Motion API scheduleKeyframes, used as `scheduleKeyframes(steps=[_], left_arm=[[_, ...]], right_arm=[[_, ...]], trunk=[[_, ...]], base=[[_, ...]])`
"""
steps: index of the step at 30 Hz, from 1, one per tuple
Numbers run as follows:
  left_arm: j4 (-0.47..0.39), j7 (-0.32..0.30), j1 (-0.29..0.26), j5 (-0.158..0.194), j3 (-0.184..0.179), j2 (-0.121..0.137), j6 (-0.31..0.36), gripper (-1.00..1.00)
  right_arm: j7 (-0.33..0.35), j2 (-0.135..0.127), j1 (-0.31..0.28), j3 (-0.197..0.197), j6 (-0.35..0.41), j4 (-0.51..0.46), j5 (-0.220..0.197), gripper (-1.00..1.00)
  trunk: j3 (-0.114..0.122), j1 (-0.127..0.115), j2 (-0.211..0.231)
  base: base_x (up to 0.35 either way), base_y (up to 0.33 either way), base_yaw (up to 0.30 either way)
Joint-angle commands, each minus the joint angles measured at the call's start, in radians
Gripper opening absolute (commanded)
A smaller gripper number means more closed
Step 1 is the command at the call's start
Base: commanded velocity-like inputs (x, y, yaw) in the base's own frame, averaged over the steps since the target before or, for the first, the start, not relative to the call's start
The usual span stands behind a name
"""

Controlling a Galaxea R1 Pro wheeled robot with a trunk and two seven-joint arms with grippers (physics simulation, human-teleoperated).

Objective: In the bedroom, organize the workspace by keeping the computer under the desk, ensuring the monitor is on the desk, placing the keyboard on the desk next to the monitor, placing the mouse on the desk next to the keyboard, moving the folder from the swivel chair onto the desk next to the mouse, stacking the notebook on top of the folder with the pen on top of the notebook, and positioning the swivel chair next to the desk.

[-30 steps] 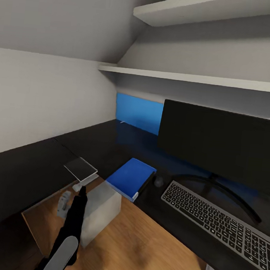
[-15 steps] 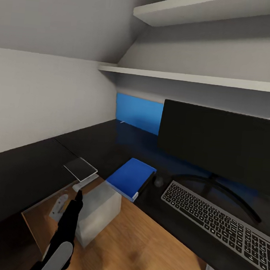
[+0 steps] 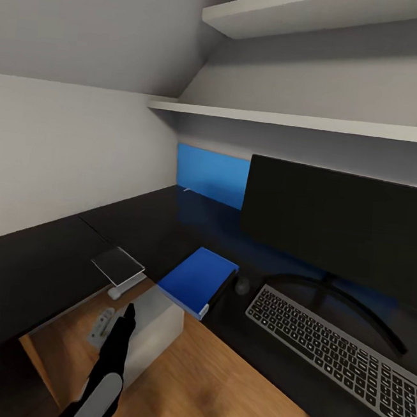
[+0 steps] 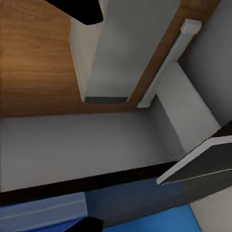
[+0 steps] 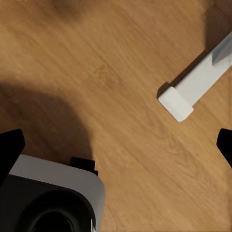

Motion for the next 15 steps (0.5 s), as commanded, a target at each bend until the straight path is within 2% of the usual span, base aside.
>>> scheduleKeyframes(steps=[1,4,5,9,10,13,15], left_arm=[[0.013,-0.009,-0.008,0.021,-0.002,-0.003,-0.007,1.0],[0.055,-0.048,-0.034,0.07,-0.001,-0.009,-0.006,1.0],[0.074,-0.081,-0.045,0.111,0.002,-0.01,-0.006,1.0],[0.094,-0.168,-0.058,0.231,0.019,-0.002,-0.004,1.0],[0.101,-0.211,-0.062,0.293,0.029,0.011,0.007,1.0],[0.103,-0.273,-0.067,0.373,0.038,0.045,0.043,1.0],[0.103,-0.291,-0.068,0.393,0.039,0.054,0.053,1.0]], right_arm=[[-0.006,-0.002,-0.001,0.007,-0.004,-0.001,-0.01,1.0],[-0.006,-0.003,-0.001,0.007,-0.003,-0.001,-0.01,1.0],[-0.006,-0.003,-0.001,0.007,-0.003,-0.001,-0.01,1.0],[-0.006,0.0,-0.005,0.007,-0.001,0.001,-0.009,1.0],[-0.007,0.001,-0.007,0.007,-0.001,0.003,-0.009,1.0],[-0.007,0.002,-0.01,0.007,-0.001,0.008,-0.009,1.0],[-0.007,0.002,-0.01,0.007,-0.001,0.009,-0.009,1.0]], trunk=[[-0.001,0.0,0.0],[-0.001,0.0,0.0],[-0.001,0.0,0.0],[-0.001,0.0,0.0],[-0.001,0.0,0.0],[-0.001,0.0,0.0],[-0.001,0.0,0.0]], base=[[0.041,-0.02,0.0],[0.027,-0.013,0.0],[0.014,-0.007,0.0],[0.008,-0.004,0.0],[0.004,-0.002,0.0],[0.002,-0.001,0.0],[0.001,0.0,0.0]])
